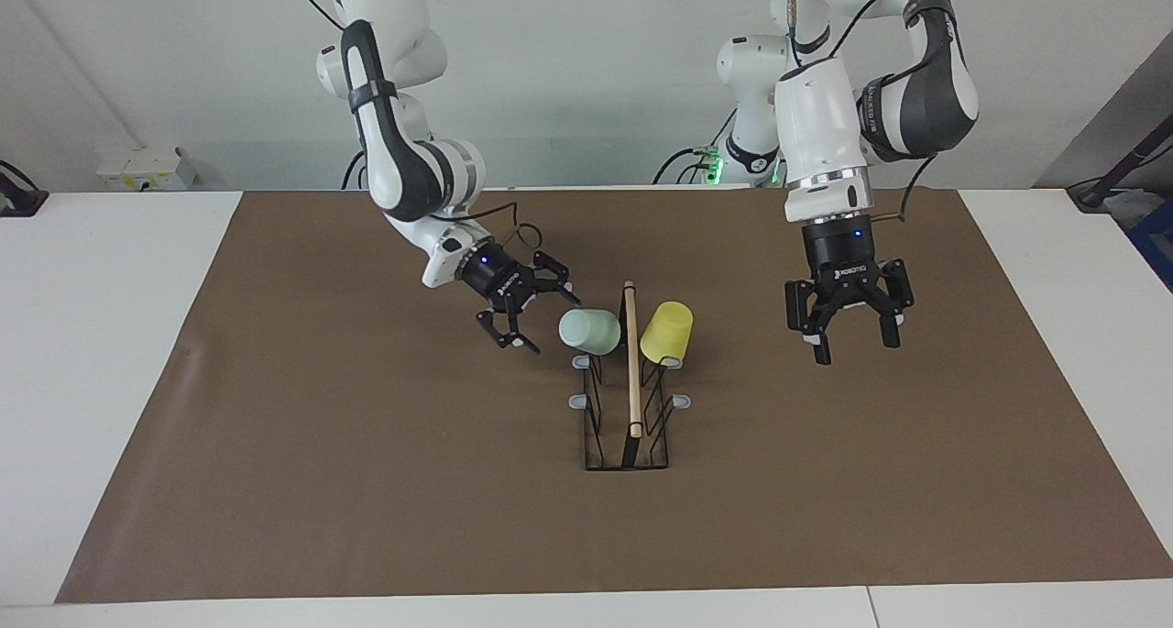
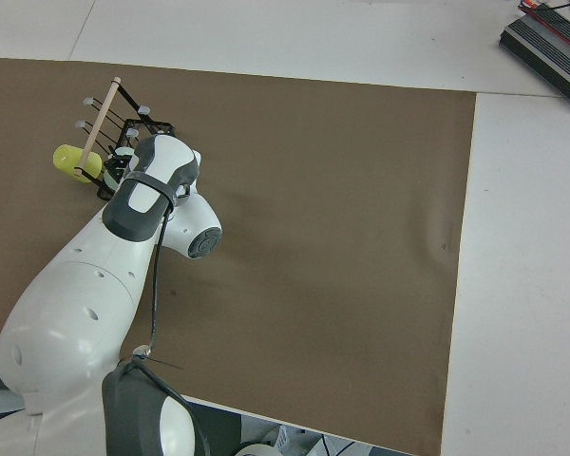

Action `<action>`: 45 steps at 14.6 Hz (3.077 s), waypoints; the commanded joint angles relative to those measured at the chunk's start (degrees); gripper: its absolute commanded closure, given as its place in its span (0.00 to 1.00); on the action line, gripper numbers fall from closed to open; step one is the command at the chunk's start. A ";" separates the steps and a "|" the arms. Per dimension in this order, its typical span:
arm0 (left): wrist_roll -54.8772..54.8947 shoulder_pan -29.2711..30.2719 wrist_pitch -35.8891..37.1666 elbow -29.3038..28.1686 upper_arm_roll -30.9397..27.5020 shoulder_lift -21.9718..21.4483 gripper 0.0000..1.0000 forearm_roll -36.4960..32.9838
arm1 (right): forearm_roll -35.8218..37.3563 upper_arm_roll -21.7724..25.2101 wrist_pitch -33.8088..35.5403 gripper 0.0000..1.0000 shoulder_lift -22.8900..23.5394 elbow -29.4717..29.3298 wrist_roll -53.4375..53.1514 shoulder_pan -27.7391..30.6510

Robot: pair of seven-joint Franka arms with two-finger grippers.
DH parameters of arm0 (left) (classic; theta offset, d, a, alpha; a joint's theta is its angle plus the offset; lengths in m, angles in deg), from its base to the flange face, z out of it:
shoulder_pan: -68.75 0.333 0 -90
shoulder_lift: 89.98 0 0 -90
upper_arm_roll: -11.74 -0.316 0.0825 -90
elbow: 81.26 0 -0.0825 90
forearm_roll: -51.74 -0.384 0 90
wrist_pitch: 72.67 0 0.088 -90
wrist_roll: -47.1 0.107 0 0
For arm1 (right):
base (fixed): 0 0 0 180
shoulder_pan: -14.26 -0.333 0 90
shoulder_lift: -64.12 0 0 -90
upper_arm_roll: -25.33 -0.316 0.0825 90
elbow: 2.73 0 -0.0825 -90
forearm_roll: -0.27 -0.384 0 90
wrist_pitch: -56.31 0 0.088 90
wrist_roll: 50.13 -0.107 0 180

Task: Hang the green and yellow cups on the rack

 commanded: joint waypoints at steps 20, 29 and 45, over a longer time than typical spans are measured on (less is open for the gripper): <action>64.12 2.25 55.08 9.21 -10.18 -10.26 0.00 50.90 | 114.53 0.76 14.79 0.00 -6.15 -10.97 -44.27 24.09; 63.77 5.93 68.97 21.33 -5.20 -5.35 0.00 49.67 | 133.18 0.67 16.20 0.00 -6.33 -12.20 -91.85 22.85; 63.07 6.03 68.54 18.79 -4.39 -6.57 0.00 49.05 | 136.44 9.19 60.12 0.00 -6.86 -32.23 -138.28 15.99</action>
